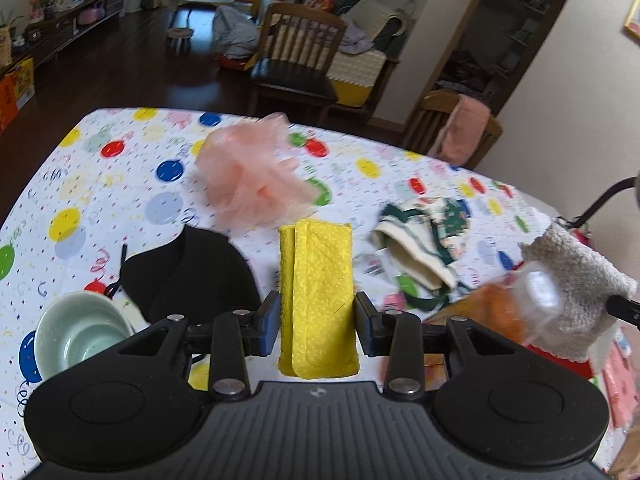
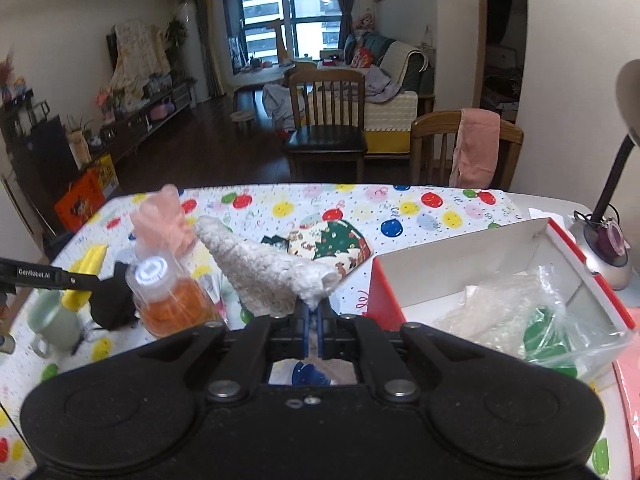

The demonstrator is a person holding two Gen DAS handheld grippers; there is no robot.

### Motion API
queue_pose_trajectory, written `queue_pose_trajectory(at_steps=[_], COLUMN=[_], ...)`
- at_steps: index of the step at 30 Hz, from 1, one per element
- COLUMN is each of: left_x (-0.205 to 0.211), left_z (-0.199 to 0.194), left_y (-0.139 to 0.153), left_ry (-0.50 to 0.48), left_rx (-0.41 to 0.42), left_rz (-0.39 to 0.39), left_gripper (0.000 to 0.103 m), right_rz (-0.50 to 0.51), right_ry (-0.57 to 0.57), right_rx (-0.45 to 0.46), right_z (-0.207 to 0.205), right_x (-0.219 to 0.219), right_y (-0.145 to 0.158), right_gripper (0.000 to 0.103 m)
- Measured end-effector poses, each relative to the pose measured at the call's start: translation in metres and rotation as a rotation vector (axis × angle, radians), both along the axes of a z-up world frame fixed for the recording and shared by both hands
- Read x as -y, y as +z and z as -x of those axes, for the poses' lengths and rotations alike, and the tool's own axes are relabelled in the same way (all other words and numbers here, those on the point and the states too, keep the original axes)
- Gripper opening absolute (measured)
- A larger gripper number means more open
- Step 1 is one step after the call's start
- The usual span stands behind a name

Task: Organize soft objects
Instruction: 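Carry the yellow sponge and grey towel over the red box with both tools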

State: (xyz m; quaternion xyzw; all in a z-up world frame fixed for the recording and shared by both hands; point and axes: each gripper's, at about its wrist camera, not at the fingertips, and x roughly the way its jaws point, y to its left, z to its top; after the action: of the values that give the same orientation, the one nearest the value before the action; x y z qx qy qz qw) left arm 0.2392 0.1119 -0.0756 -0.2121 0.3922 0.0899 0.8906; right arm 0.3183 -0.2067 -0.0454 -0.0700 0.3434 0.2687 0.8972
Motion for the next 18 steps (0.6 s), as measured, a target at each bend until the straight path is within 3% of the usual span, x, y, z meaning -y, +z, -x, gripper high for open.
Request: queue_pose_trajectory(at_steps=[6,18], left_x=[0.027,0.103], left_z=[0.0,-0.014], left_y=[0.034,0.084], left_ry=[-0.079,-0.246], left_rx=[0.043,0.11], left_rz=[-0.019,-0.065], left_gripper=[0.038,0.038], right_rz=[-0.041,0.036], right_ry=[-0.021,-0.068], right_rx=[0.008,0.059], right_z=[0.006,0.012], right_x=[0.018,0.054], right_y=[0.027,0.069], right_gripper=[0.002,0.002])
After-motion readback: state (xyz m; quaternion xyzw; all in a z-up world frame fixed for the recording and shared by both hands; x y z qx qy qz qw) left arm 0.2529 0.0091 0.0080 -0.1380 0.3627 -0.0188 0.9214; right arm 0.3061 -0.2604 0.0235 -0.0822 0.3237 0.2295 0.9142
